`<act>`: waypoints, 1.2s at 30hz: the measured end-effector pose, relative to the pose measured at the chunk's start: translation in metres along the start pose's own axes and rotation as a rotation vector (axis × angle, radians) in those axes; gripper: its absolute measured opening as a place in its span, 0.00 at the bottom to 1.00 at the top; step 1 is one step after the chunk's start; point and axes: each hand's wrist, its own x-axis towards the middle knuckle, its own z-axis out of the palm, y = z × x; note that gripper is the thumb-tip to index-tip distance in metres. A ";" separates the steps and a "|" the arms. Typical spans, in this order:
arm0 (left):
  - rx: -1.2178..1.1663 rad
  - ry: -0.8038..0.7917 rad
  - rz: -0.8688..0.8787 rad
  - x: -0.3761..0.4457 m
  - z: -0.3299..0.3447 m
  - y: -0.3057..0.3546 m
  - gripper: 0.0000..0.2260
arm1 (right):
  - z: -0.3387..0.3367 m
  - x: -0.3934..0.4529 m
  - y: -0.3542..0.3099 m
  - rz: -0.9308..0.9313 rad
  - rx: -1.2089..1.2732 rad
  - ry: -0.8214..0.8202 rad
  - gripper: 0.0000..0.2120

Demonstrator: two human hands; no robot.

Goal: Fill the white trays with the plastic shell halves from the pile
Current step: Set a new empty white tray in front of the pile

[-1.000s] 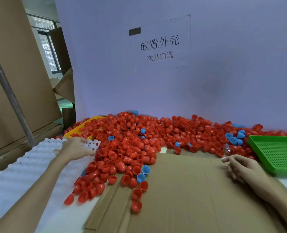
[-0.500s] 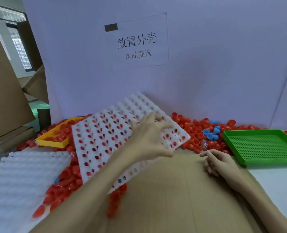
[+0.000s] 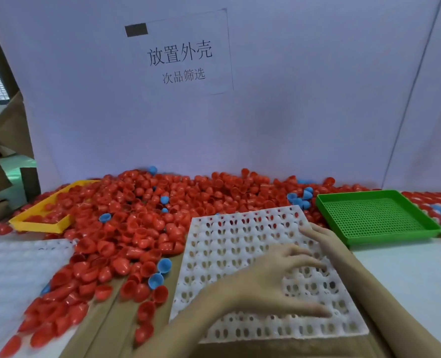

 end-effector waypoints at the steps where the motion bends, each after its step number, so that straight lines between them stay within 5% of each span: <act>1: 0.007 0.048 -0.066 0.001 -0.006 -0.012 0.29 | -0.001 0.000 0.001 0.008 -0.013 -0.027 0.13; 4: 0.343 0.189 -0.292 -0.010 -0.039 -0.055 0.33 | 0.002 0.000 0.005 -0.005 -0.050 0.058 0.14; 7: 0.439 0.114 -0.526 -0.026 -0.044 -0.094 0.40 | 0.005 -0.003 0.006 -0.155 -0.312 0.195 0.24; 14: 0.392 0.197 -0.552 -0.031 -0.033 -0.111 0.43 | 0.002 -0.015 -0.009 -0.217 -0.595 0.218 0.21; 20: 0.377 0.238 -0.527 -0.032 -0.032 -0.110 0.41 | -0.002 -0.027 -0.016 -0.069 -0.834 0.082 0.29; 26: 0.357 0.293 -0.511 -0.034 -0.034 -0.109 0.35 | 0.005 -0.028 -0.018 -0.146 -0.731 0.148 0.22; 32: 0.370 0.601 -0.342 -0.047 -0.054 -0.099 0.30 | 0.004 -0.023 -0.044 -0.265 -0.638 0.251 0.19; 36: 0.589 0.856 -0.034 -0.052 -0.063 -0.083 0.21 | -0.001 -0.004 -0.080 -0.287 -0.647 0.295 0.16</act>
